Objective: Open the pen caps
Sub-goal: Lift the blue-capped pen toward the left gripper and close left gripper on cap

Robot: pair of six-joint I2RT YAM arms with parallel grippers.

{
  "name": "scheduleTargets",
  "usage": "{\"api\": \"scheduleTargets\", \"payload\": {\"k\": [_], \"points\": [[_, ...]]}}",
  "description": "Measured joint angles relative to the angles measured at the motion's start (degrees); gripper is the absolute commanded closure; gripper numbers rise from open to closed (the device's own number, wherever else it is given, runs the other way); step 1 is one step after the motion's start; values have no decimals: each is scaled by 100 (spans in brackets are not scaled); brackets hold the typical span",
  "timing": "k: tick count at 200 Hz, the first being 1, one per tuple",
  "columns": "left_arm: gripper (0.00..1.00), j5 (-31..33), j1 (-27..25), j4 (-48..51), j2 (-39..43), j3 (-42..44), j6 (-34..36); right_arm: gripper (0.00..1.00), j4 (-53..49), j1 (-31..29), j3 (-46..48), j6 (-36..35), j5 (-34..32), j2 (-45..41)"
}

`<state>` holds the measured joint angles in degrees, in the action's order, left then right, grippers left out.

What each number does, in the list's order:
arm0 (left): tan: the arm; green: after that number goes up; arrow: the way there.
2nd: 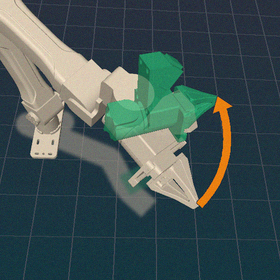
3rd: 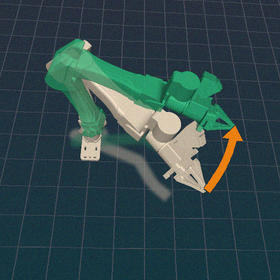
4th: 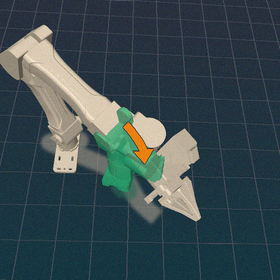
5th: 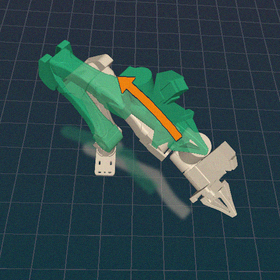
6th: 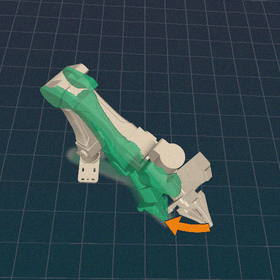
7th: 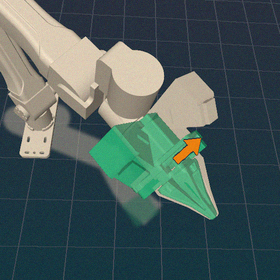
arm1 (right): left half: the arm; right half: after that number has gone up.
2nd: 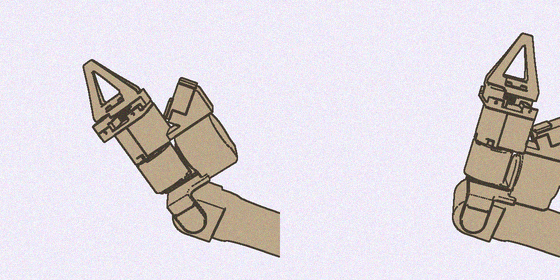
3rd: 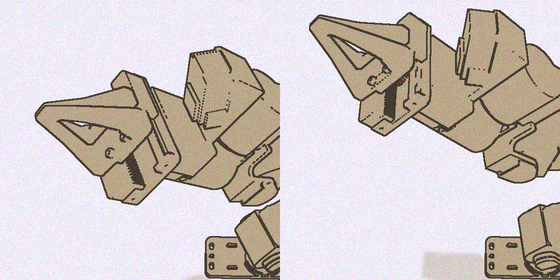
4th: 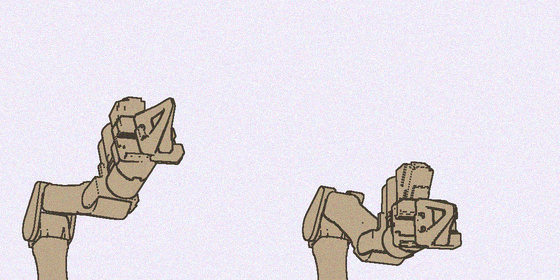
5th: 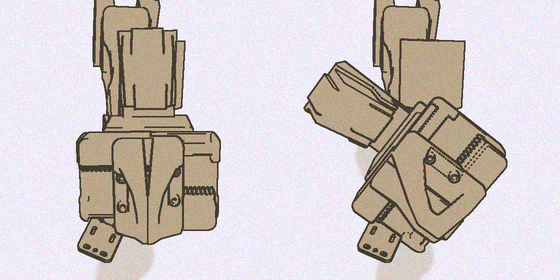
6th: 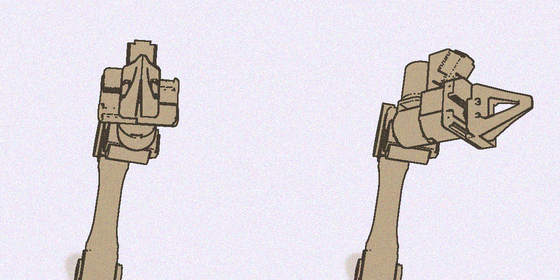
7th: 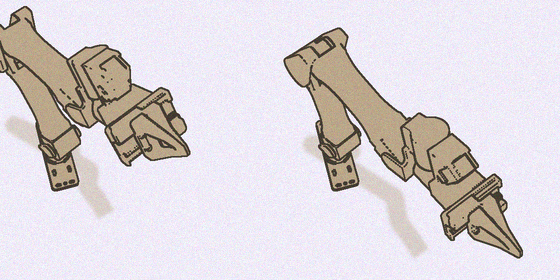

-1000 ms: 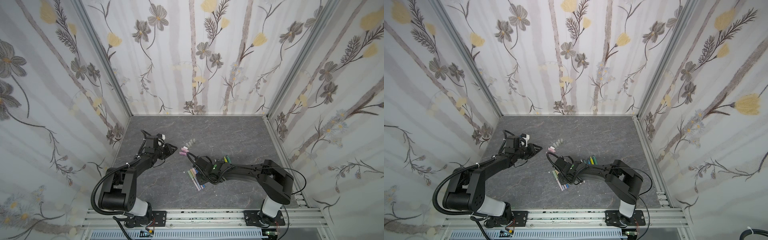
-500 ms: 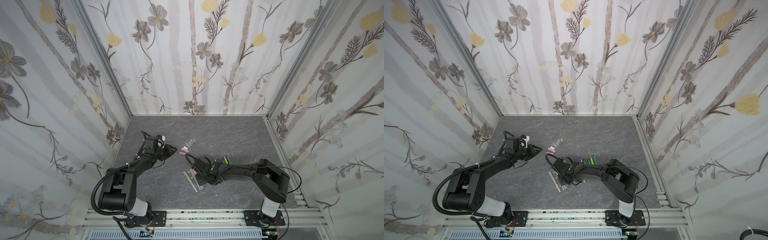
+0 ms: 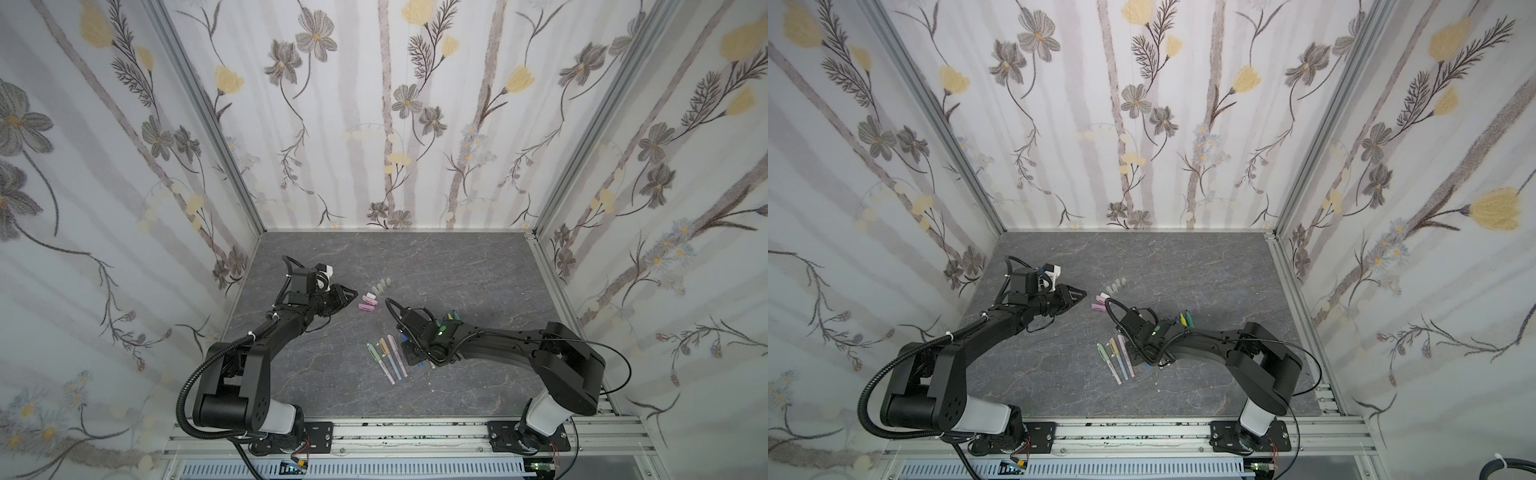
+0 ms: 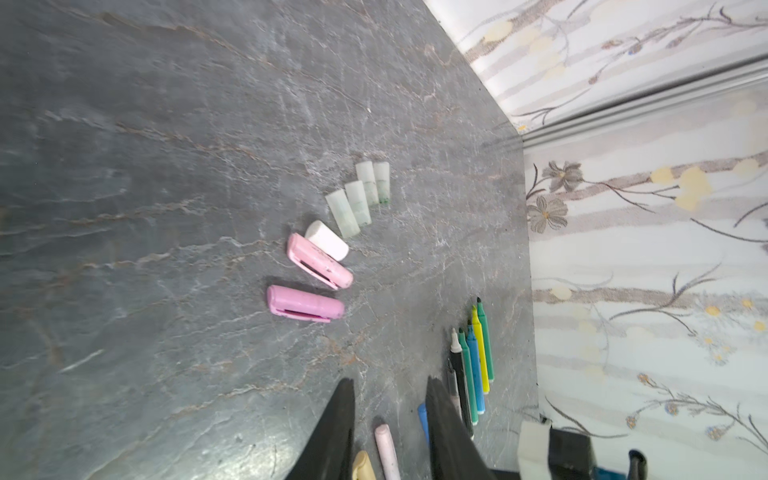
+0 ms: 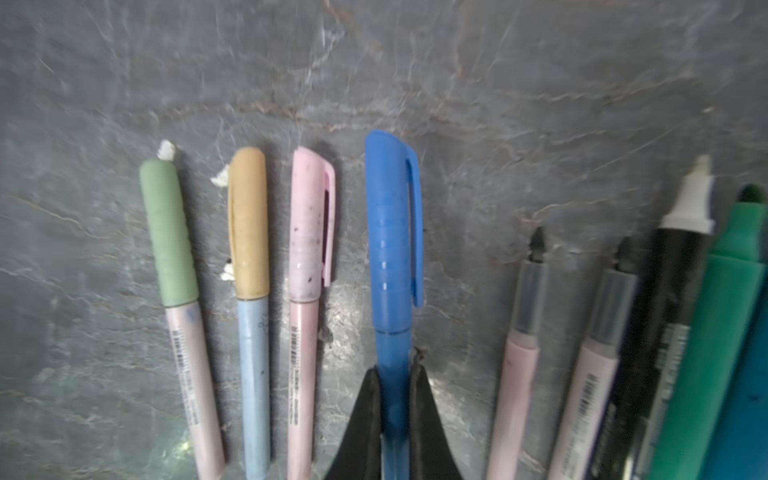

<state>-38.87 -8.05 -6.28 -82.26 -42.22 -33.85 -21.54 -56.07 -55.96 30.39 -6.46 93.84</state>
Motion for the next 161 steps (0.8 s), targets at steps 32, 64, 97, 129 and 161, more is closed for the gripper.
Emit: {"api": "scheduleTargets", "payload": {"k": [32,64,97,129,161], "points": [[70,-7,-472,39,179,-13,-111,100,83,509,153,-92,212,-684],[69,-7,-1237,-236,262,83,-564,100,210,911,153,-162,498,-938],[68,101,-1698,-658,240,85,-1003,100,286,1154,11,-223,680,-942],[68,140,-1954,-876,4,22,-1165,100,356,1156,-107,-245,951,-933],[68,225,-2135,-986,-278,-57,-1268,100,389,1167,-166,-243,1062,-914]]}}
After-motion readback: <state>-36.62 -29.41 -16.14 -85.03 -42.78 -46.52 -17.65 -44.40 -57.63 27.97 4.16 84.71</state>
